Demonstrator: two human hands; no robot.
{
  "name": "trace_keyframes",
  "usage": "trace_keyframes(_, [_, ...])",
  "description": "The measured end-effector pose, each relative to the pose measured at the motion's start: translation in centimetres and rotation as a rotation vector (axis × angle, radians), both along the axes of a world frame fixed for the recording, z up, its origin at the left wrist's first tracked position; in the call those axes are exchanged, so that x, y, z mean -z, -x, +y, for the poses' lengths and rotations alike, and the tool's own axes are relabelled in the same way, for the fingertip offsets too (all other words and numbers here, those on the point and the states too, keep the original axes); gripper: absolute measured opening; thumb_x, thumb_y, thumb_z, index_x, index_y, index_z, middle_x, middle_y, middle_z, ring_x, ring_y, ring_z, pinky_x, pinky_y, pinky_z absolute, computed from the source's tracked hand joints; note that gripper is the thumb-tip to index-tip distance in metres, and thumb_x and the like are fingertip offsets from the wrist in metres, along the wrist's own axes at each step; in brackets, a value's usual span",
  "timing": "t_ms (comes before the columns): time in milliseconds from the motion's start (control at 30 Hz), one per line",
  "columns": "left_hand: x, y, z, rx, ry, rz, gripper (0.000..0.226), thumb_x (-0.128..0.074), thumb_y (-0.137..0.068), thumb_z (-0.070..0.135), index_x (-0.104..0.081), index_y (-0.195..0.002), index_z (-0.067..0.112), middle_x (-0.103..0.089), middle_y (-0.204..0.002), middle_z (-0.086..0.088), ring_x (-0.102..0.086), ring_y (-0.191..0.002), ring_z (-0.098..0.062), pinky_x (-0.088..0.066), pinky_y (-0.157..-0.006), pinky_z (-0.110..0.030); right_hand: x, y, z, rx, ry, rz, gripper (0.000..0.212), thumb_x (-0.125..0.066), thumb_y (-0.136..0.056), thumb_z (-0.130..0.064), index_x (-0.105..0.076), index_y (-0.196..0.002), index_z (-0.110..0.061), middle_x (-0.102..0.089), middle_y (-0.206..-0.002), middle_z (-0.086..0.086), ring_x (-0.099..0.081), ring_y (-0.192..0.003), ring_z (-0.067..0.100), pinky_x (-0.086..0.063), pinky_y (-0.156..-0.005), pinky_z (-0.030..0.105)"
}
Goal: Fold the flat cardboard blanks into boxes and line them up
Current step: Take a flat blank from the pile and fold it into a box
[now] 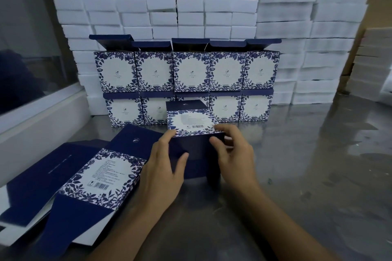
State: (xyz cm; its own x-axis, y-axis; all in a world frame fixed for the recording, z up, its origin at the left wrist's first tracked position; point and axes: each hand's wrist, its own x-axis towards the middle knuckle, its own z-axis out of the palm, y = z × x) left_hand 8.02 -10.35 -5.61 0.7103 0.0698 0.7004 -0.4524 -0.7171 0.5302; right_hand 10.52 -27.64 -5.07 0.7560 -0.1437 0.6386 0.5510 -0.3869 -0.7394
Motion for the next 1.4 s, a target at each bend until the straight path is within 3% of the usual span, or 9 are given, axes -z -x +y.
trace_keyframes(133, [-0.3, 0.1, 0.1, -0.054, -0.007, -0.083, 0.057, -0.075, -0.083, 0.022, -0.039, -0.127, 0.026, -0.057, -0.121, -0.001, -0.064, -0.08, -0.026, -0.046, -0.061, -0.033, 1.0, -0.3, 0.1, 0.007, 0.177, 0.039, 0.072, -0.083, -0.076, -0.015, -0.044, -0.127, -0.047, -0.051, -0.126, -0.026, -0.056, -0.103, 0.002, -0.053, -0.082, 0.029])
trace_keyframes(367, [0.2, -0.3, 0.4, -0.079, -0.015, -0.119, 0.067, -0.08, -0.076, 0.02, -0.035, -0.126, 0.025, -0.061, -0.116, -0.003, -0.067, -0.078, -0.029, -0.045, -0.06, -0.032, 0.9, -0.1, 0.5, 0.085, 0.197, -0.099, 0.062, -0.083, -0.073, -0.02, -0.042, -0.114, -0.042, -0.051, -0.114, -0.016, -0.052, -0.097, -0.005, -0.041, -0.072, 0.009])
trace_keyframes(533, [0.1, 0.2, 0.7, 0.217, 0.222, -0.163, 0.04, -0.051, -0.093, 0.037, -0.039, -0.129, 0.025, -0.06, -0.117, 0.015, -0.062, -0.101, 0.0, -0.049, -0.08, -0.018, 0.1, 0.8, 0.7, -0.005, -0.02, -0.061, 0.036, -0.063, -0.086, -0.061, -0.053, -0.113, -0.04, -0.06, -0.116, -0.022, -0.058, -0.111, 0.003, -0.046, -0.087, 0.015])
trace_keyframes(667, [0.0, -0.4, 0.8, 0.076, 0.121, -0.219, 0.025, -0.032, -0.101, 0.028, -0.053, -0.098, 0.014, -0.052, -0.083, 0.011, -0.047, -0.072, -0.005, -0.035, -0.065, -0.01, 0.0, 0.8, 0.9, 0.024, -0.165, 0.01, 0.024, -0.06, -0.085, -0.054, -0.056, -0.086, -0.03, -0.062, -0.106, -0.029, -0.061, -0.103, 0.0, -0.047, -0.075, 0.018])
trace_keyframes(800, [0.1, -0.9, 0.8, 0.052, 0.139, -0.193, 0.026, -0.044, -0.101, 0.024, -0.057, -0.107, 0.002, -0.056, -0.106, 0.0, -0.054, -0.094, -0.013, -0.042, -0.082, -0.017, 0.5, 0.2, 0.4, 0.006, -0.206, 0.104, 0.016, -0.062, -0.08, -0.037, -0.055, -0.094, -0.037, -0.066, -0.1, -0.017, -0.065, -0.091, 0.006, -0.052, -0.073, 0.018])
trace_keyframes(900, [0.4, -1.0, 0.9, 0.112, 0.26, -0.016, 0.055, -0.057, -0.091, 0.044, -0.046, -0.131, 0.008, -0.047, -0.136, -0.006, -0.048, -0.126, -0.021, -0.046, -0.101, -0.041, 1.0, 0.0, 0.0, -0.044, -0.166, 0.177, 0.03, -0.064, -0.086, -0.017, -0.052, -0.104, -0.037, -0.066, -0.106, -0.015, -0.065, -0.097, 0.009, -0.054, -0.076, 0.02])
trace_keyframes(1067, [0.3, -0.9, 0.6, 0.126, 0.345, 0.146, 0.109, -0.072, -0.059, 0.066, -0.027, -0.149, 0.024, -0.041, -0.145, 0.007, -0.042, -0.124, 0.003, -0.035, -0.081, 0.005, 1.2, 0.3, 0.3, -0.158, -0.195, 0.37, 0.061, -0.066, -0.086, -0.062, -0.055, -0.133, -0.025, -0.062, -0.132, -0.004, -0.058, -0.123, 0.01, -0.047, -0.106, 0.035])
trace_keyframes(1167, [0.1, -0.8, 0.9, 0.088, 0.316, 0.051, 0.083, -0.069, -0.063, 0.068, -0.045, -0.133, 0.029, -0.047, -0.121, 0.017, -0.047, -0.108, 0.017, -0.043, -0.075, -0.004, 0.7, 0.7, 0.8, -0.295, -0.253, 0.373, 0.073, -0.057, -0.076, -0.081, -0.06, -0.13, -0.032, -0.067, -0.127, -0.013, -0.061, -0.119, 0.002, -0.05, -0.101, 0.027])
trace_keyframes(1400, [-0.2, -0.4, 1.1, 0.33, 0.346, 0.16, 0.053, -0.07, -0.066, 0.062, -0.047, -0.086, 0.017, -0.047, -0.116, -0.003, -0.053, -0.11, -0.017, -0.046, -0.097, -0.043, -0.2, 0.9, 0.5, -0.331, -0.409, 0.382, 0.045, -0.052, -0.096, -0.06, -0.072, -0.112, -0.024, -0.075, -0.113, -0.002, -0.071, -0.107, 0.018, -0.057, -0.093, 0.038])
